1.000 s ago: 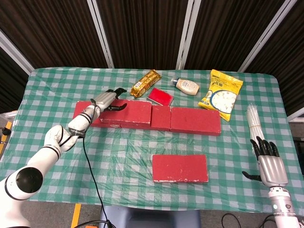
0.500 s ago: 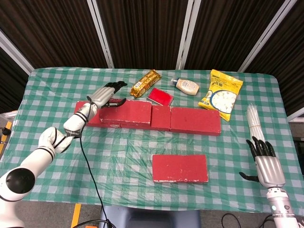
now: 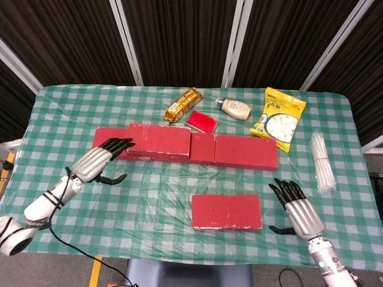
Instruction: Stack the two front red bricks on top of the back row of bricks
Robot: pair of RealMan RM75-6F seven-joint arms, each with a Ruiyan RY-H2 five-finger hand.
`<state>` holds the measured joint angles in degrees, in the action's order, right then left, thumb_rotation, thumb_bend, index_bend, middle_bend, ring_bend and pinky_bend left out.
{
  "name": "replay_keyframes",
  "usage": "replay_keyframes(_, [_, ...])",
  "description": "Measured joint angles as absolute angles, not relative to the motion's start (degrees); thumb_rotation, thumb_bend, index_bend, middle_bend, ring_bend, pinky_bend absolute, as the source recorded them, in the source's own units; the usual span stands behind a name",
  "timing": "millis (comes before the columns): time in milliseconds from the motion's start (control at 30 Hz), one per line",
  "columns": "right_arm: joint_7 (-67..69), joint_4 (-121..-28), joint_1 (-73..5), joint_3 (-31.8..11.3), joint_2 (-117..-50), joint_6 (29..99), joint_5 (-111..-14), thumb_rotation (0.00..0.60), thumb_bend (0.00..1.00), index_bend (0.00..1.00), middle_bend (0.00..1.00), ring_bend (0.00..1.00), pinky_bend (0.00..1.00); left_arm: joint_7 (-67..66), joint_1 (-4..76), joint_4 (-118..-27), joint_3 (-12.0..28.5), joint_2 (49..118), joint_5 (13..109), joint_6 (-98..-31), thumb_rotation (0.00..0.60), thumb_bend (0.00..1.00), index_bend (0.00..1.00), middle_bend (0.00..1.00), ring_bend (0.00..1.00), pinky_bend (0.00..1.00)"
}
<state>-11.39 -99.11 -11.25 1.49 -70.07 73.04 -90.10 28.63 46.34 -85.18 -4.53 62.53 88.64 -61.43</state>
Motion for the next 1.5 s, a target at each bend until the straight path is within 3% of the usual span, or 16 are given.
replay_keyframes(167, [-15.46, -104.83, -14.19, 1.39, -70.23, 67.66, -89.52, 0.463, 0.05, 0.00, 0.00, 0.00, 0.00, 20.47, 33.90, -89.91, -8.35, 58.15, 90.07, -73.19, 0.484, 0.38, 0.00, 0.00, 0.00, 0.00])
replay_keyframes(433, [-25.36, -111.54, -19.66, -1.19, -72.13, 59.89, -80.61, 0.469, 0.03, 0.00, 0.00, 0.00, 0.00, 18.52, 20.76, -81.19, -10.36, 65.78, 90.97, -84.33, 0.522, 0.38, 0.00, 0.00, 0.00, 0.00])
replay_keyframes(833, [-41.96, -116.44, -27.98, -3.11, -78.27, 56.70, -58.93, 0.477, 0.00, 0.00, 0.00, 0.00, 0.00, 17.56, 15.07, -72.07, -8.00, 71.77, 91.71, -88.04, 0.559, 0.38, 0.00, 0.00, 0.00, 0.00])
replay_keyframes(1500, [-42.24, -109.73, -32.74, -2.41, -85.31, 59.12, -51.99, 0.474, 0.00, 0.00, 0.00, 0.00, 0.00, 21.05, 14.44, -70.86, -6.09, 71.68, 93.85, -86.65, 0.563, 0.37, 0.00, 0.00, 0.00, 0.00])
